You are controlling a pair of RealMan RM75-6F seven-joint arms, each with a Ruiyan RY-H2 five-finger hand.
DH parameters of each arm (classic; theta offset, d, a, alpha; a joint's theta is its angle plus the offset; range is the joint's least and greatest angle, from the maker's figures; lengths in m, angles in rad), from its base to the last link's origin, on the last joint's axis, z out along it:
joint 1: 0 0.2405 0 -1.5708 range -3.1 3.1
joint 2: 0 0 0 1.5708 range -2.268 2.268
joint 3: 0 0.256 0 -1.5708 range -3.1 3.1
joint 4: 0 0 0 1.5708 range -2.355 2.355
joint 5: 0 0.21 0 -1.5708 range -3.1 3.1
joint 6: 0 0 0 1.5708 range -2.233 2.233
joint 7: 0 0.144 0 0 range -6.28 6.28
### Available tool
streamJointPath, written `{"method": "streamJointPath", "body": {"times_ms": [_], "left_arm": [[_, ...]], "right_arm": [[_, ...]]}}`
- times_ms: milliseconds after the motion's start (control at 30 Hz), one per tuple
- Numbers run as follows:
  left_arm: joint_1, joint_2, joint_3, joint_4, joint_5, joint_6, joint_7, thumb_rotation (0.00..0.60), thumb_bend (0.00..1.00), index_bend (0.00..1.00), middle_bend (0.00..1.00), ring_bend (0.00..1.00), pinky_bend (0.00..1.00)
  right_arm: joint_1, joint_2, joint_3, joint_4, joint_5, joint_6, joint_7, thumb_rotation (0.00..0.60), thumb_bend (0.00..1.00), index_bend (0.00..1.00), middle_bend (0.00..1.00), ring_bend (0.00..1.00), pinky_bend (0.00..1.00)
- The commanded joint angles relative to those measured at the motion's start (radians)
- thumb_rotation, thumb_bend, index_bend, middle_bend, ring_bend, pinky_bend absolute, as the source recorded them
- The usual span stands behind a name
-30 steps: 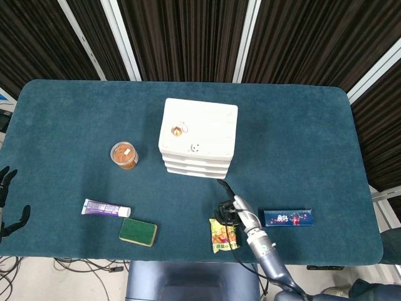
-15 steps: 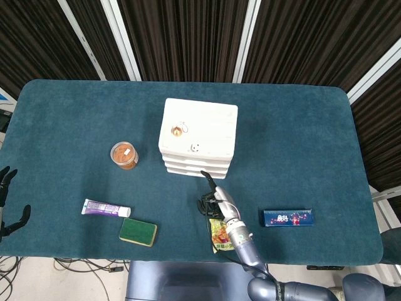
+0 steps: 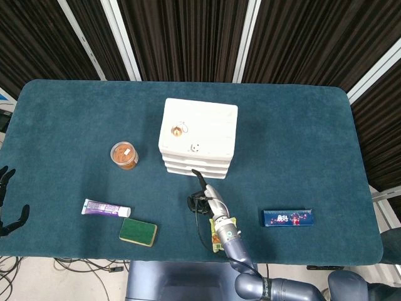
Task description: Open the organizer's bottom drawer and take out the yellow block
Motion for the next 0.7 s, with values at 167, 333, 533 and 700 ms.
{"method": "streamJointPath", "body": {"times_ms": [167,333,533,700], "left_arm": [[0.000,0.001,-0.001,0.000,0.001,0.002,-0.002,0.600,0.40,0.03,0.00,0.00,0.00],[0.001,0.003,0.000,-0.001,0.001,0.001,-0.002,0.600,0.40,0.03,0.00,0.00,0.00],[0.002,0.004,-0.001,-0.002,0.003,0.005,-0.004,0.600,0.40,0.03,0.00,0.00,0.00],[0.002,0.005,-0.001,-0.001,0.000,0.003,-0.006,0.600,0.40,0.03,0.00,0.00,0.00]], "right_arm": [[0.015,-0.009,0.013,0.017,0.006,-0.014,0.011,0.600,0.59,0.00,0.85,0.91,0.95],[0.024,-0.018,0.019,0.030,0.015,-0.021,0.009,0.600,0.59,0.00,0.85,0.91,0.95],[0.045,-0.029,0.035,0.054,0.022,-0.032,0.001,0.600,0.59,0.00,0.85,0.91,0.95],[0.057,-0.034,0.043,0.070,0.024,-0.040,0.001,0.600,0.59,0.00,0.85,0.91,0.95]]}}
